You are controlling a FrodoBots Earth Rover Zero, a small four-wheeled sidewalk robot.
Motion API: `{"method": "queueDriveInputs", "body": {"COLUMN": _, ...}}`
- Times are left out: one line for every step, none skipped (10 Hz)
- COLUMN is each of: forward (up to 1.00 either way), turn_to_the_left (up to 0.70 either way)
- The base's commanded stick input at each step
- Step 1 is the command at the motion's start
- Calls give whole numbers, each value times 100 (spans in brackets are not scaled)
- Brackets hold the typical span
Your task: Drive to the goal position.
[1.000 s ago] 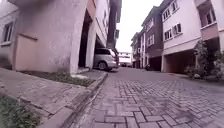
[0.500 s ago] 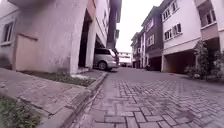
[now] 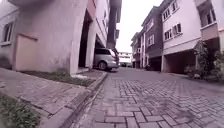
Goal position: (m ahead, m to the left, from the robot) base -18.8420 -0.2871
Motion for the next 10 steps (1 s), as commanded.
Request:
{"method": "queueDriveInputs", "body": {"forward": 0, "turn_to_the_left": -70}}
{"method": "queueDriveInputs", "body": {"forward": 0, "turn_to_the_left": -70}}
{"method": "queueDriveInputs", "body": {"forward": 0, "turn_to_the_left": -70}}
{"method": "queueDriveInputs", "body": {"forward": 0, "turn_to_the_left": -70}}
{"method": "queueDriveInputs", "body": {"forward": 0, "turn_to_the_left": -70}}
{"method": "queueDriveInputs", "body": {"forward": 0, "turn_to_the_left": -70}}
{"method": "queueDriveInputs", "body": {"forward": 0, "turn_to_the_left": -70}}
{"method": "queueDriveInputs", "body": {"forward": 0, "turn_to_the_left": -70}}
{"method": "queueDriveInputs", "body": {"forward": 0, "turn_to_the_left": -70}}
{"method": "queueDriveInputs", "body": {"forward": 0, "turn_to_the_left": -70}}
